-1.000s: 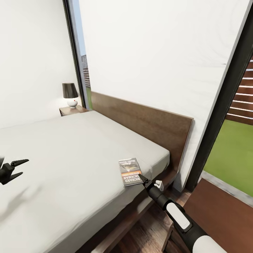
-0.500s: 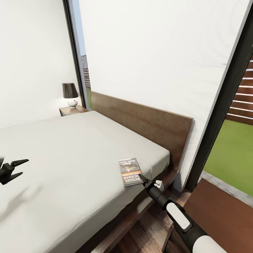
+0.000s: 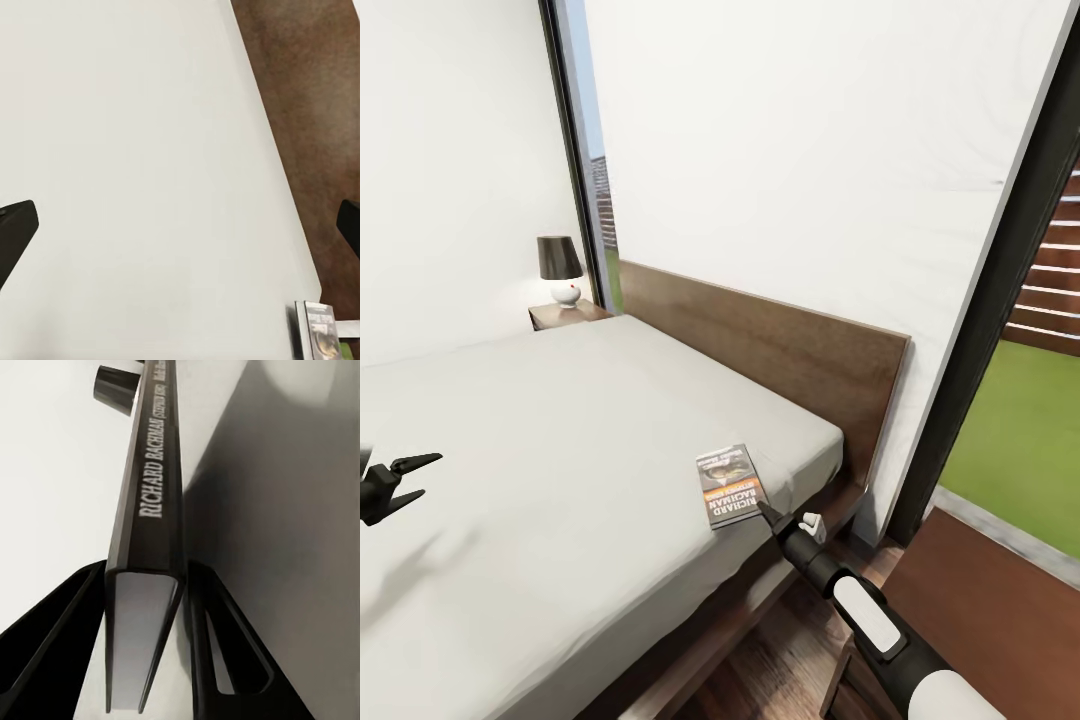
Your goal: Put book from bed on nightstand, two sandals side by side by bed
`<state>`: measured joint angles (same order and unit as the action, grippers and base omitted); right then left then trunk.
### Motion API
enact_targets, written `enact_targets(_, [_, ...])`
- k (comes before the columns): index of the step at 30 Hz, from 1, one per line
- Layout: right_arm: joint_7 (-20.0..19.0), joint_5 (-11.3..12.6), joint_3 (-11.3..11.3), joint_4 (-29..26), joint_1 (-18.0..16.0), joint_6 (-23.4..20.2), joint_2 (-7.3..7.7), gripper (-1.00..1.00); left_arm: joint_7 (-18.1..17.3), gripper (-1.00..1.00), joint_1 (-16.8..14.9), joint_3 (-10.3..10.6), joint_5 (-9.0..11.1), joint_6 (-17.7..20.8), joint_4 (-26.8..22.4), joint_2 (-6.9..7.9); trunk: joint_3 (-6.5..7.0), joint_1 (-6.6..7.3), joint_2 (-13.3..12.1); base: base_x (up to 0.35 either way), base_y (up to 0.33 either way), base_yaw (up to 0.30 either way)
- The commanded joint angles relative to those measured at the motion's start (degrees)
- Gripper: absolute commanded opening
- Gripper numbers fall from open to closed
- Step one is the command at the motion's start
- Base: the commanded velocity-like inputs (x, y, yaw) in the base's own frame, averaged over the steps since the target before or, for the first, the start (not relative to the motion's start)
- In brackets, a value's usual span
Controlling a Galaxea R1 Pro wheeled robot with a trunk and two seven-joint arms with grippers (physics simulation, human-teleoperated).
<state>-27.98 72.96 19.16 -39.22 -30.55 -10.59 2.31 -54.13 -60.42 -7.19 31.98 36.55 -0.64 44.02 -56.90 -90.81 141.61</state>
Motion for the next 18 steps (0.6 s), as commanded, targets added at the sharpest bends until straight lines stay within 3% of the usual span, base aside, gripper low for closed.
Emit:
enact_targets(1, [-0.1, 0.6, 0.2, 0.0, 0.0, -0.2, 0.06, -1.00, -0.1, 1.00, 0.0, -0.5, -0.3, 0.4, 0.0, 0.01, -0.06, 0.01, 0.0, 0.000, 0.000, 0.000])
enact_targets(18, [-0.2, 0.6, 0.1, 0.0, 0.0, -0.2, 0.12, -1.00, -0.1, 1.00, -0.1, -0.5, -0.3, 0.4, 0.0, 0.01, -0.06, 0.01, 0.0, 0.000, 0.000, 0.000])
